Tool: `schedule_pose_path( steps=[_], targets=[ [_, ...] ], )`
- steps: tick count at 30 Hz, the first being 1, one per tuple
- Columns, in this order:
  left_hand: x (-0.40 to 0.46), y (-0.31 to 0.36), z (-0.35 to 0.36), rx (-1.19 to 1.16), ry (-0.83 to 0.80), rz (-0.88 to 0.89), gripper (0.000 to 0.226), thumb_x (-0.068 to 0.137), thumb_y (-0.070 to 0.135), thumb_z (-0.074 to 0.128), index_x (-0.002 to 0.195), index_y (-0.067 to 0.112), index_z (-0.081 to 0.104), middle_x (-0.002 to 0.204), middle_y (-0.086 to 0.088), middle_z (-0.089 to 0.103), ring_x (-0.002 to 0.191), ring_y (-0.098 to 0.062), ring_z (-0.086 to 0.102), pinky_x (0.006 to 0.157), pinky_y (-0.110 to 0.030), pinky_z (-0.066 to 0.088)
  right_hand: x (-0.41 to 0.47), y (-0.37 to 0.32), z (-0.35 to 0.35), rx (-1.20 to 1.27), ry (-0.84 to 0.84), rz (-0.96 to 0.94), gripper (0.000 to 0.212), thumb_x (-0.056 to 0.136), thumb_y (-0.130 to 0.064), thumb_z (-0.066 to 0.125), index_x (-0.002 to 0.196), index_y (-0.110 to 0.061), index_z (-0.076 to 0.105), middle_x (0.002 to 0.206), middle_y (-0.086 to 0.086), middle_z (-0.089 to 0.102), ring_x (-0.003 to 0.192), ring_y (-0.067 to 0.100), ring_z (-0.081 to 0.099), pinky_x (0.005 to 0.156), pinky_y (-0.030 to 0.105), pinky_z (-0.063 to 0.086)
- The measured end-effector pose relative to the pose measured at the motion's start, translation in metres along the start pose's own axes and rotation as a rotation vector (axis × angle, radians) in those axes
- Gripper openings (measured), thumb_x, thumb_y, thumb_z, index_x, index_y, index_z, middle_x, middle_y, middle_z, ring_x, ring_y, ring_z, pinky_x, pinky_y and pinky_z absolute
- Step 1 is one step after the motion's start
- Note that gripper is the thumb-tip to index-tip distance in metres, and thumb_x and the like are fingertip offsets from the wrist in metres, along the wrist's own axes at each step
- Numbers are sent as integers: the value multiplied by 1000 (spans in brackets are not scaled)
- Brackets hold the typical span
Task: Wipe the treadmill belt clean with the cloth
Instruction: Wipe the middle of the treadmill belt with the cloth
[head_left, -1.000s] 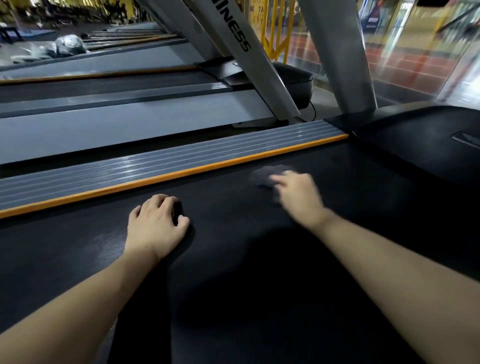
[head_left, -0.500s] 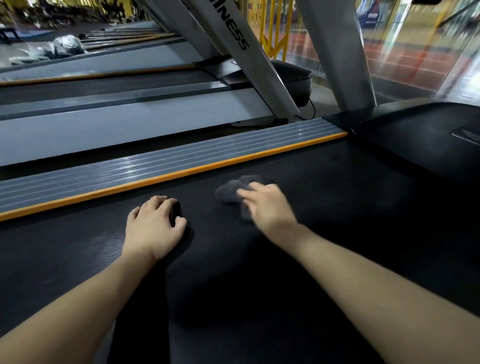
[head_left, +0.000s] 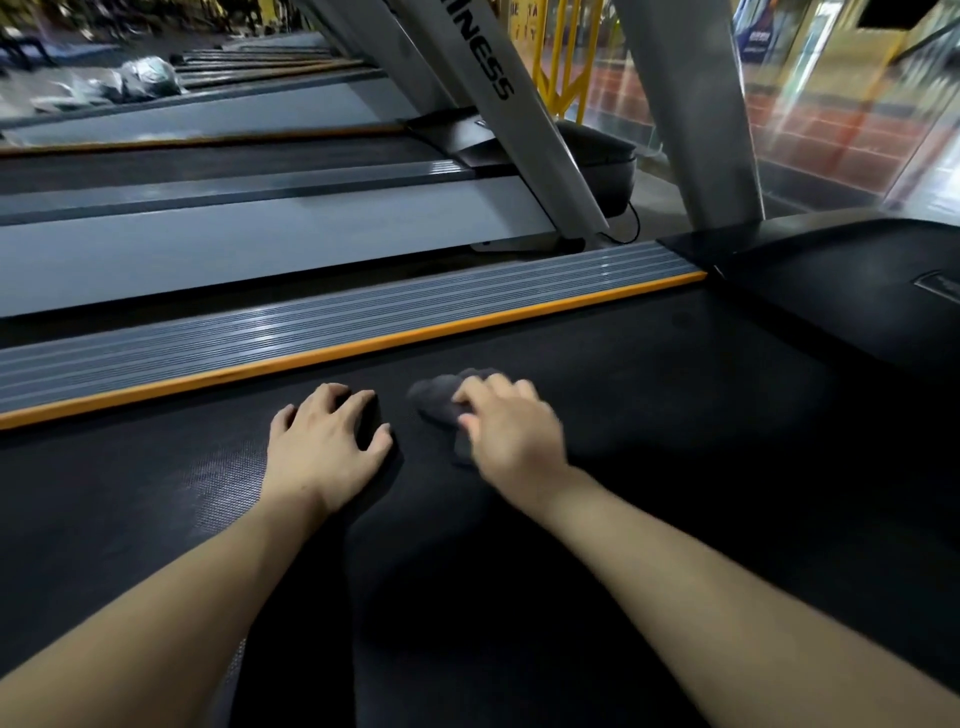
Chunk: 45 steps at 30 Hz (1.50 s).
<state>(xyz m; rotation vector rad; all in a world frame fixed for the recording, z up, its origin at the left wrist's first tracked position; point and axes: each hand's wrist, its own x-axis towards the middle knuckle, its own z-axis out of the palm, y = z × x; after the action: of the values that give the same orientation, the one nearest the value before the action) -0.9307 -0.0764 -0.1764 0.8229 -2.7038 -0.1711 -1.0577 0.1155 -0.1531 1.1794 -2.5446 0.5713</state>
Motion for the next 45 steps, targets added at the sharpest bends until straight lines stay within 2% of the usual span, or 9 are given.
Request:
schedule_pose_path(
  steps=[4,7,15,21,24,29,32,39,45],
  targets=[
    [2,3,1,-5,3,-12,52,93,64,39,135,38,56,142,5,49,137,-14,41,120,-48,22,12,105,-28,-89,66,350,48,90,-35,60,136,-31,47,125,4,59,112,33,55,91,44,48],
    [2,4,2,-6,2,-11,52,92,63,38,133,37,56,140,4,49,136,-15,42,119,-50,23,9,114,-30,29,30,481,48,93,-33,59,138,-19,55,137,7,55,123,31,52,102,39,41],
    [-2,3,-3,-31,8,-5,57,87,53,32,137,38,55,144,5,50,135,-15,45,120,-48,24,-17,-30,6,306,-74,20,38,91,-35,61,126,-22,64,130,-4,61,118,22,57,98,33,45],
    [1,4,-1,-37,11,-1,51,90,55,35,133,38,56,142,5,50,136,-15,43,120,-49,22,-2,116,-34,70,29,438,34,91,-31,63,121,-16,68,139,4,53,126,26,53,104,32,38],
    [3,3,2,-34,1,2,50,92,59,37,132,36,56,139,4,50,135,-16,43,119,-51,23,-1,109,-37,33,9,553,34,94,-31,59,124,-16,65,150,5,44,128,30,49,103,38,39],
    [1,3,3,-9,0,3,54,93,66,37,135,36,55,142,3,49,138,-15,41,120,-50,22,-26,-6,0,90,-46,155,47,95,-29,53,142,-31,48,144,10,51,132,33,47,102,41,42],
    [0,2,3,-1,14,3,57,93,68,38,138,36,54,146,3,48,141,-15,39,121,-49,21,-28,-9,2,139,-134,19,46,99,-33,48,144,-43,42,153,0,43,142,23,37,107,38,38],
    [3,4,4,-9,25,-1,56,92,67,40,135,35,56,146,4,49,143,-15,36,120,-50,22,-17,122,-45,-79,-39,456,45,98,-29,50,143,-34,47,149,2,47,131,32,47,100,40,41],
    [-3,7,-6,38,34,-7,43,96,52,46,131,32,61,145,5,55,140,-25,39,109,-47,32,-36,3,-4,8,-23,225,44,98,-27,47,141,-29,50,143,1,52,130,30,48,98,38,43]
  ],
)
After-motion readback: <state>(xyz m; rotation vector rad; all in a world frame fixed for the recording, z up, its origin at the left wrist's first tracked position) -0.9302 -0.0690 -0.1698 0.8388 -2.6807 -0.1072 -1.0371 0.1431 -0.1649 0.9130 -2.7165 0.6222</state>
